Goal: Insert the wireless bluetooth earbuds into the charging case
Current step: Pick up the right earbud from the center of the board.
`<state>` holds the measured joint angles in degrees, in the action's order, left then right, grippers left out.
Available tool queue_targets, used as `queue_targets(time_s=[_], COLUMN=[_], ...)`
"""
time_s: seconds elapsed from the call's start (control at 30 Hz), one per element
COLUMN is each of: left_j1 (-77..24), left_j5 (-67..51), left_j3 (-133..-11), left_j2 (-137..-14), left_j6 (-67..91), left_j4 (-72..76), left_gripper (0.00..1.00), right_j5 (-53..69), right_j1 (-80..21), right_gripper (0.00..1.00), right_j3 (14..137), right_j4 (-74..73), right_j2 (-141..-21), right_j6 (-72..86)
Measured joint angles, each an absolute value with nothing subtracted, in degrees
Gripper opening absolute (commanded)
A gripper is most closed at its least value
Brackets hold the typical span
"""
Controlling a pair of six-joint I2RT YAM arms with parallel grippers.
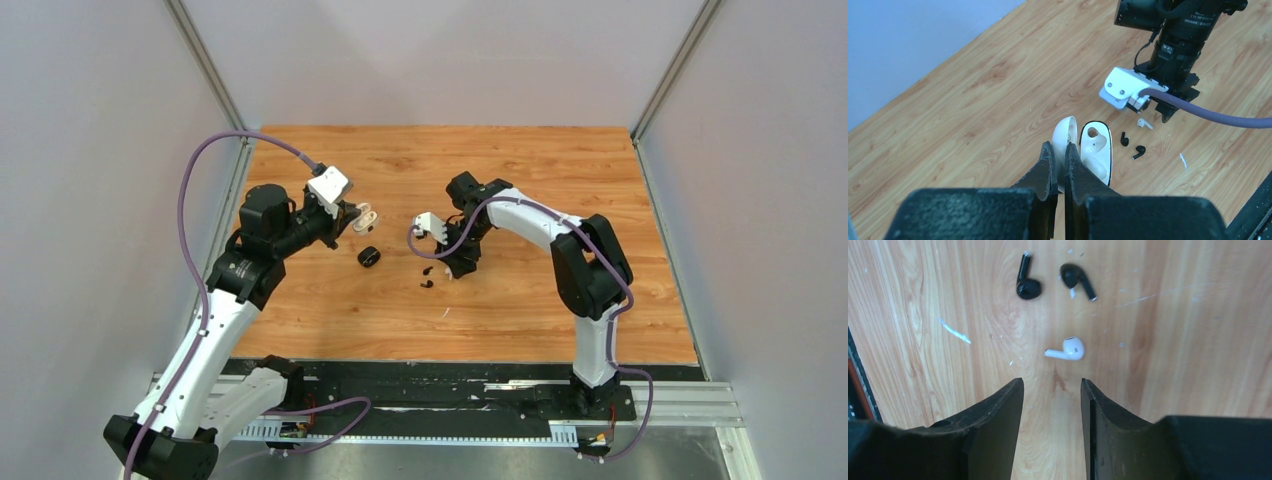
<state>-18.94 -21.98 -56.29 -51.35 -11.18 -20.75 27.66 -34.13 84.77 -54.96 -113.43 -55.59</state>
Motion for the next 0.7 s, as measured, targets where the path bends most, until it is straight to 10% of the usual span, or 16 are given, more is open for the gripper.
queue_targets(time_s=[0.7], left_j1=[-18.6], left_j5=[-22.0], left_j3=[-56.3], left_j2=[-51.4], left_j6=[-11.2], left_j4=[-21.7], left_gripper=[0.0], right_j5=[28.2], right_j1=[-34.2], right_gripper=[0.48], right_j3=[91.9], right_j4=[-51.5], right_j2=[-119.0], right_j6=[-48.9])
